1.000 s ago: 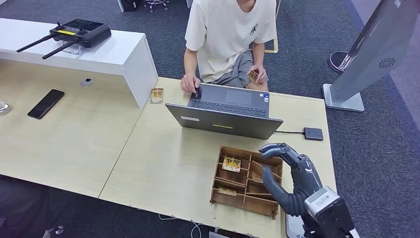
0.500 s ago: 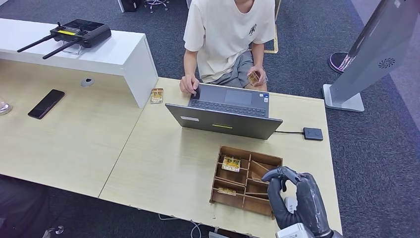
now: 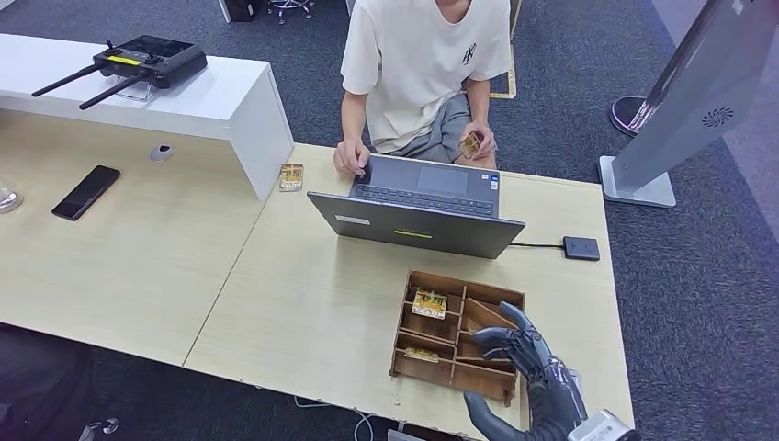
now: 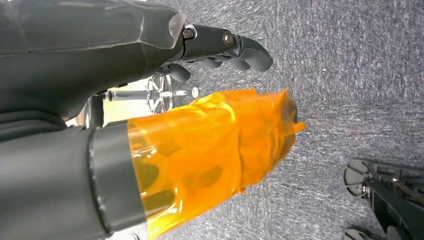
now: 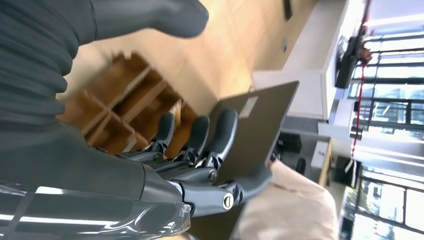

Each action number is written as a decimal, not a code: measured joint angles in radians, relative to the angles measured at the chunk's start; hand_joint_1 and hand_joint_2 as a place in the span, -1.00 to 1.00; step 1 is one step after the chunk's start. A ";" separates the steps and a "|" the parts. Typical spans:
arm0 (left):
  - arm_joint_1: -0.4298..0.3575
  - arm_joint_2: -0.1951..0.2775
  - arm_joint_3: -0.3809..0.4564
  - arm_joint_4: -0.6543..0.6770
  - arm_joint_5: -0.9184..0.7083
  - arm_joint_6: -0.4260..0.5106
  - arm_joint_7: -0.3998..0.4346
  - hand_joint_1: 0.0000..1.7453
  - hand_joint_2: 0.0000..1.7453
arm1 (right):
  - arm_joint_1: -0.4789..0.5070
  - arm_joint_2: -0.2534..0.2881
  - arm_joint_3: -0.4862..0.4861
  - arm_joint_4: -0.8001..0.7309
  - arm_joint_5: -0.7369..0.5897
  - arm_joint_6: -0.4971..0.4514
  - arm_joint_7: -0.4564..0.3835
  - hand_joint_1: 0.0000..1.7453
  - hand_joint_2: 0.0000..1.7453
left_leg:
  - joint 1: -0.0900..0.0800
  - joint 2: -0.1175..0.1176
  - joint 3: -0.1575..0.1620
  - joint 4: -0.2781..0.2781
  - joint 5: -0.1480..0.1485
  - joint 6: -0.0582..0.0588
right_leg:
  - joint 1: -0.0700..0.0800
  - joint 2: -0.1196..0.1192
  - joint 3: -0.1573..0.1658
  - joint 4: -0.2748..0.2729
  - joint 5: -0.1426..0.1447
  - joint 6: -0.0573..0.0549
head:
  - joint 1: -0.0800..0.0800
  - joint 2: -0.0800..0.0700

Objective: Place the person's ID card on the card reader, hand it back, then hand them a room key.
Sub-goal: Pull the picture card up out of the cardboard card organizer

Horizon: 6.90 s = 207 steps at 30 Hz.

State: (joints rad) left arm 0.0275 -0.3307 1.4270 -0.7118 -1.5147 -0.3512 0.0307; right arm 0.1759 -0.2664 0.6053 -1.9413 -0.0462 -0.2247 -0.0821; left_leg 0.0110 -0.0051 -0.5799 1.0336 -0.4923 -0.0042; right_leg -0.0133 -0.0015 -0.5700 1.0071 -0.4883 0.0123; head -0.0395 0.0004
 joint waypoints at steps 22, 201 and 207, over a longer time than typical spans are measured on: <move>-0.022 0.025 0.090 0.074 -0.035 0.033 -0.013 -1.00 -1.00 | 0.084 -0.058 0.021 0.039 -0.258 0.008 -0.087 -1.00 1.00 | 0.000 0.000 0.000 0.000 0.000 0.000 | 0.000 0.000 0.000 0.000 0.000 0.000 | 0.000 0.000; -0.029 -0.005 -0.024 -0.028 -0.033 -0.034 -0.012 -1.00 -1.00 | -0.355 -0.001 0.166 0.521 1.247 0.037 0.313 -0.06 1.00 | 0.000 0.000 0.000 0.000 0.001 0.000 | 0.000 0.000 0.001 0.000 0.000 0.000 | 0.000 0.000; -0.027 -0.005 -0.024 -0.031 -0.027 -0.036 -0.009 -1.00 -1.00 | -0.355 -0.010 0.161 0.521 1.247 0.042 0.319 0.04 1.00 | 0.000 0.000 0.000 0.000 0.001 0.000 | 0.000 0.000 0.001 0.000 0.000 0.000 | 0.000 0.000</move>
State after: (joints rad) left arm 0.0003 -0.3361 1.4034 -0.7427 -1.5413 -0.3875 0.0213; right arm -0.1789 -0.2764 0.7662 -1.4205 1.2013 -0.1822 0.2371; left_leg 0.0111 -0.0050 -0.5796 1.0337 -0.4915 -0.0043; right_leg -0.0132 -0.0015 -0.5693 1.0075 -0.4882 0.0122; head -0.0397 0.0004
